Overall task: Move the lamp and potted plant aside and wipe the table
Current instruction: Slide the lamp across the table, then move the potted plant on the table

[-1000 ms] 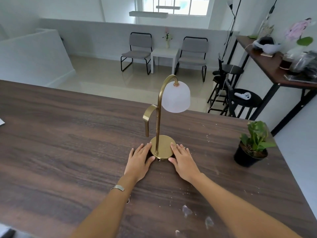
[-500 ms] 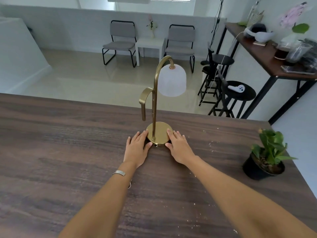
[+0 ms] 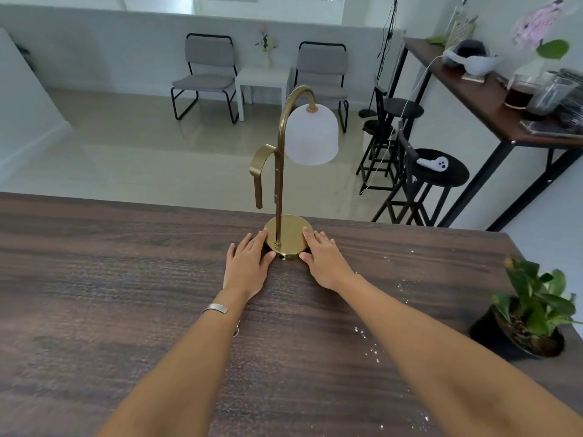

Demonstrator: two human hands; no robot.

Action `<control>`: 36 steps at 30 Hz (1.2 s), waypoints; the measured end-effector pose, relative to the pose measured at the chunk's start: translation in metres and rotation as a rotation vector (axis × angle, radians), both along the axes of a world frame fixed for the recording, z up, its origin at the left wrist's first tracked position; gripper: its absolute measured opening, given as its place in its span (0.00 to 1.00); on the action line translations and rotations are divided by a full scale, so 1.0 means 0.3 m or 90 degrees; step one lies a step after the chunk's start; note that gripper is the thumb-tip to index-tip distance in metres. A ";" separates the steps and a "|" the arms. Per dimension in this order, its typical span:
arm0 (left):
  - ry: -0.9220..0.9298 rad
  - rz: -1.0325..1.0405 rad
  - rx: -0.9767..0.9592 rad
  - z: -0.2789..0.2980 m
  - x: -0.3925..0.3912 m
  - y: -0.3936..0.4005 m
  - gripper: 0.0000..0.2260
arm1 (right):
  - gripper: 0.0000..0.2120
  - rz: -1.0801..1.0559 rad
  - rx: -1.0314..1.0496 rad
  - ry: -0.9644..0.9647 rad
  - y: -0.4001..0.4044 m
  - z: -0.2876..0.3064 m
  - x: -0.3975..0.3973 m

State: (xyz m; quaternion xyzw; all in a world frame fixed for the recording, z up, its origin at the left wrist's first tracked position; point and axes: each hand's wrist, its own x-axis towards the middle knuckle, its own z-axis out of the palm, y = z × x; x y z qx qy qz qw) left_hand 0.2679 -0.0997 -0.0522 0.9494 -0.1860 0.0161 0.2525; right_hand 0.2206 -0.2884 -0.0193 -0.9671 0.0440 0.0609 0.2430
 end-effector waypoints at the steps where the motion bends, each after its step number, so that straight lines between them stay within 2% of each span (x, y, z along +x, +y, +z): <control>1: 0.004 0.002 0.002 0.000 0.005 -0.001 0.24 | 0.30 -0.001 -0.004 0.003 0.002 0.003 0.005; 7: 0.070 0.002 -0.019 0.018 -0.028 0.005 0.24 | 0.31 -0.011 0.009 0.062 0.012 0.031 -0.043; 9: 0.048 0.032 -0.051 0.024 -0.078 0.008 0.25 | 0.31 -0.031 0.053 0.059 -0.001 0.038 -0.105; 12: -0.047 0.055 -0.114 0.033 -0.193 -0.008 0.24 | 0.31 -0.067 0.127 0.014 -0.036 0.040 -0.252; 15: -0.114 -0.026 -0.160 0.055 -0.311 -0.080 0.21 | 0.30 -0.119 0.176 -0.047 -0.082 0.032 -0.453; 18: -0.110 -0.124 -0.212 0.086 -0.431 -0.203 0.22 | 0.28 -0.185 0.179 -0.111 -0.147 0.013 -0.690; 20: -0.095 -0.191 -0.253 0.102 -0.516 -0.299 0.20 | 0.23 -0.276 0.163 -0.194 -0.201 0.000 -0.850; 23: -0.022 -0.292 -0.313 0.106 -0.642 -0.455 0.16 | 0.13 -0.510 0.178 -0.334 -0.296 0.004 -1.028; 26: 0.131 -0.287 -0.400 0.111 -0.758 -0.616 0.12 | 0.11 -0.656 0.268 -0.366 -0.413 0.042 -1.098; 30: 0.295 -0.218 -0.476 0.123 -0.865 -0.769 0.13 | 0.20 -0.583 0.369 -0.323 -0.531 0.076 -1.098; 36: 0.388 -0.126 -0.601 0.149 -0.914 -0.843 0.16 | 0.23 -0.478 0.561 -0.305 -0.593 0.053 -1.076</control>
